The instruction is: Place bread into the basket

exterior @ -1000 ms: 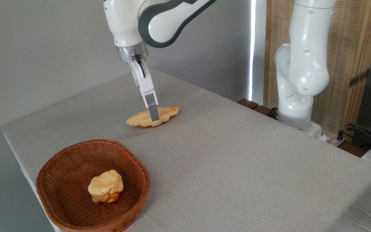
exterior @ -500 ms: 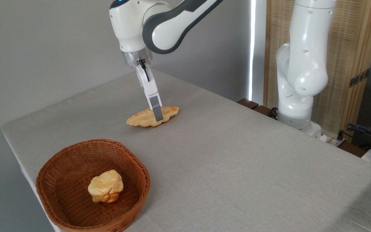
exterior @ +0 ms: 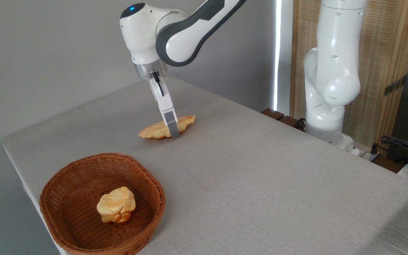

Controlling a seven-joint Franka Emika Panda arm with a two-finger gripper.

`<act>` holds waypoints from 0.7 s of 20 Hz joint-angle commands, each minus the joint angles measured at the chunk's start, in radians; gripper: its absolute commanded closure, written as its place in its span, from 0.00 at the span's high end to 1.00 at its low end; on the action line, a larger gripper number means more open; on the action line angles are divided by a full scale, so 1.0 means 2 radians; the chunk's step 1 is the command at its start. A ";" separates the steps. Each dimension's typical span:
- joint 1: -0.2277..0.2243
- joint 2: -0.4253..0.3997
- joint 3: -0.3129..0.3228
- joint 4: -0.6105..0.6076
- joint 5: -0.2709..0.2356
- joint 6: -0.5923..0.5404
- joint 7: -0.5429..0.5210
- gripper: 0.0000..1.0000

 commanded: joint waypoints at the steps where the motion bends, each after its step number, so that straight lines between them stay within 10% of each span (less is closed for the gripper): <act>1: -0.003 -0.002 0.007 -0.004 -0.001 0.010 -0.002 0.39; 14: 0.000 -0.025 0.009 0.014 -0.006 -0.015 -0.032 0.41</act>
